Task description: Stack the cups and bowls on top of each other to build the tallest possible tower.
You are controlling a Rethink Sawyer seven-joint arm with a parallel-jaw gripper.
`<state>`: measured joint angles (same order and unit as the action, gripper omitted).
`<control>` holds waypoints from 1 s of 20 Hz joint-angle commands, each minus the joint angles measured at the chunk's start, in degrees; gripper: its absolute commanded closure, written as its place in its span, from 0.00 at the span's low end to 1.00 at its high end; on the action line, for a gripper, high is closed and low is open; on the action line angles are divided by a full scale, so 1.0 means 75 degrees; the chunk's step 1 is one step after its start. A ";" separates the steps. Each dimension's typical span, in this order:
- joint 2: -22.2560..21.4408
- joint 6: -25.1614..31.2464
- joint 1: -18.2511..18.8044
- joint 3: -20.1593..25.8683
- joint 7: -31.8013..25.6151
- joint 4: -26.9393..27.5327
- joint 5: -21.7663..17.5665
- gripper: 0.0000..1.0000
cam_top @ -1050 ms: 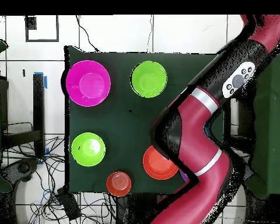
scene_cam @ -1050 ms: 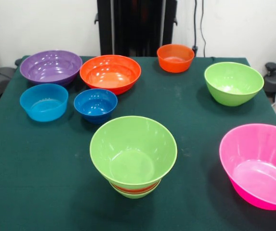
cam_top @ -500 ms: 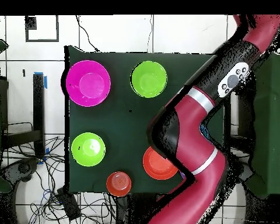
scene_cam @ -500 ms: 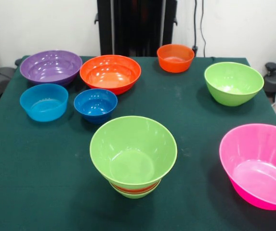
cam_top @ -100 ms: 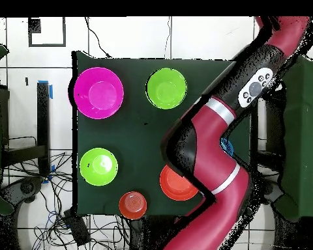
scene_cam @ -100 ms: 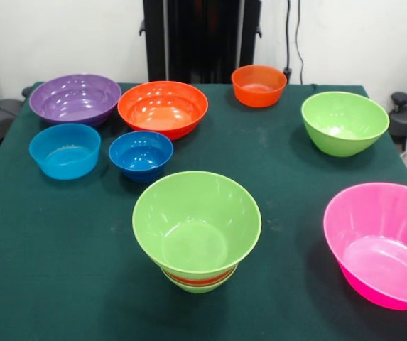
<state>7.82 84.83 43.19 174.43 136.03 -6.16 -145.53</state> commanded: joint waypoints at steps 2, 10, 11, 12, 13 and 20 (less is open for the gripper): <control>0.0506 -0.0639 -0.0222 -0.0934 0.0633 0.1194 -0.0973 0.00; 0.0678 -0.1066 -0.0206 -0.0819 0.0288 0.1260 -0.0824 0.00; 0.0707 -0.1162 -0.0210 -0.0847 0.0241 0.1246 -0.0832 0.00; 0.0720 -0.1182 -0.0210 -0.0858 0.0242 0.1237 -0.0855 0.00; 0.0742 -0.1236 -0.0212 -0.0892 0.0237 0.1213 -0.0902 0.00; 0.0823 -0.1566 -0.0226 -0.1014 0.0340 0.1108 -0.1155 0.00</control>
<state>12.95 75.60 43.18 174.43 136.03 -6.15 -147.21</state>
